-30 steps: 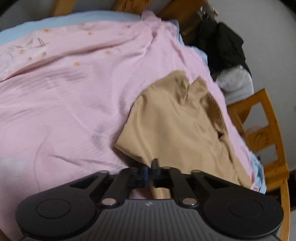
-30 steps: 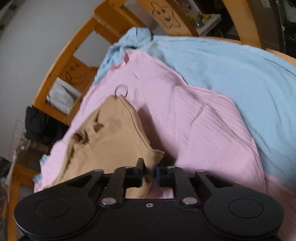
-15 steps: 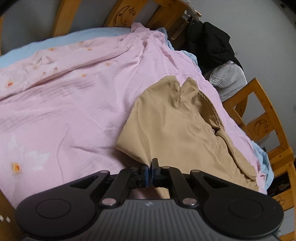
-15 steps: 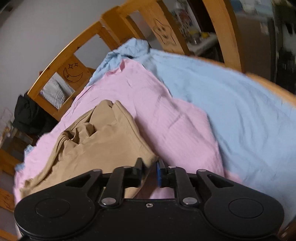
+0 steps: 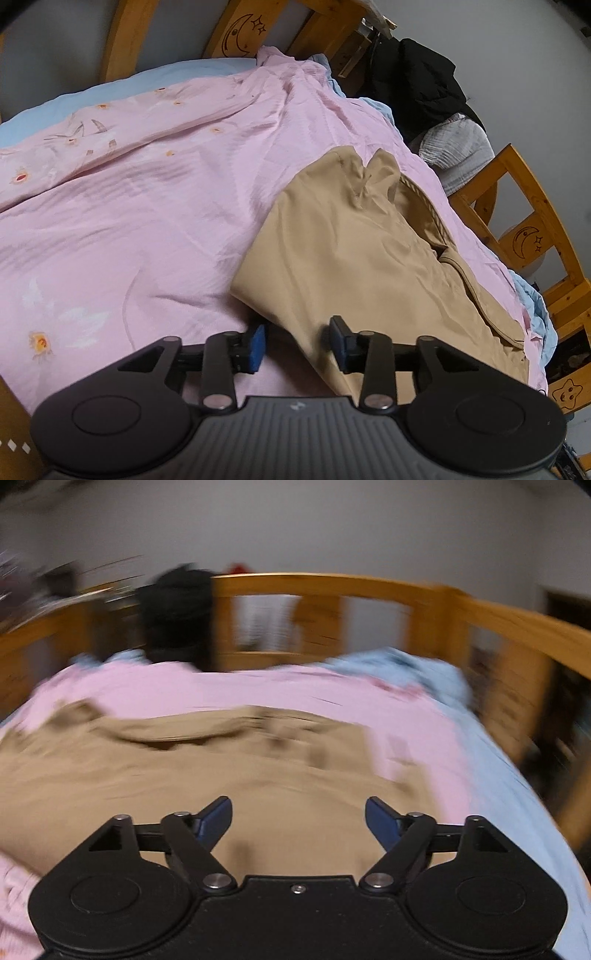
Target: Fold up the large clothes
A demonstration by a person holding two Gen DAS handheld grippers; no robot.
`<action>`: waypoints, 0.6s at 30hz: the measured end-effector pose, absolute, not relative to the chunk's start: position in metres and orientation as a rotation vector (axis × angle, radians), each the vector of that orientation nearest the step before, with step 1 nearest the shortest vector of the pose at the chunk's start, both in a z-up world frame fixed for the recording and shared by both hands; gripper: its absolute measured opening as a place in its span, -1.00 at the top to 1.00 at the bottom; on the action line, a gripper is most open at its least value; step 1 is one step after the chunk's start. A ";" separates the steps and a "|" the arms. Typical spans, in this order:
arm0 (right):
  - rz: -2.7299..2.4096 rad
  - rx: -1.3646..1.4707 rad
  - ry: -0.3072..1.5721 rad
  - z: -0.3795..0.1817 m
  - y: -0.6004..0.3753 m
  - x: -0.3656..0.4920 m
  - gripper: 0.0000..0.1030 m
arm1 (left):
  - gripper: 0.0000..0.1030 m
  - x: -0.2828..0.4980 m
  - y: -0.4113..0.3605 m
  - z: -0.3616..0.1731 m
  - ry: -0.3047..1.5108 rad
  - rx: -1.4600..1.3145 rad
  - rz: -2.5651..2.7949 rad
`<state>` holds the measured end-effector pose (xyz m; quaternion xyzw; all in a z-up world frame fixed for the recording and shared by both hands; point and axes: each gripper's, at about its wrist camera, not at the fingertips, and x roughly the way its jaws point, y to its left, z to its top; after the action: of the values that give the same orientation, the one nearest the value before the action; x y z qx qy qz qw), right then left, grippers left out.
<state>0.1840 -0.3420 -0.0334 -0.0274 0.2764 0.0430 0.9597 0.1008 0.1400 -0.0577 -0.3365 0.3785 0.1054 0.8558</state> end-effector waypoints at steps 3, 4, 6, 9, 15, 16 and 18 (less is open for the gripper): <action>0.192 -0.125 0.527 -0.042 -0.309 0.197 -0.68 | -0.04 0.102 0.138 -0.058 0.789 -0.705 0.211; 0.221 -0.139 0.522 -0.045 -0.301 0.201 -0.69 | -0.07 0.102 0.137 -0.058 0.789 -0.701 0.208; 0.262 -0.164 0.511 -0.051 -0.282 0.207 -0.70 | -0.12 0.103 0.135 -0.059 0.791 -0.692 0.208; 0.288 -0.216 0.484 -0.061 -0.266 0.208 -0.71 | -0.20 0.105 0.135 -0.061 0.789 -0.686 0.203; 0.295 -0.240 0.477 -0.078 -0.262 0.214 -0.72 | 0.18 0.109 0.132 -0.061 0.792 -0.663 0.268; 0.299 -0.249 0.478 -0.082 -0.262 0.215 -0.72 | 0.38 0.109 0.132 -0.060 0.785 -0.670 0.283; 0.306 -0.251 0.494 -0.093 -0.261 0.217 -0.72 | 0.77 0.110 0.133 -0.059 0.771 -0.685 0.296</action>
<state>0.2169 -0.2613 -0.0930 -0.1233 0.2431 0.1506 0.9503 0.1101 0.1329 -0.0585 -0.3262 0.3672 0.1408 0.8596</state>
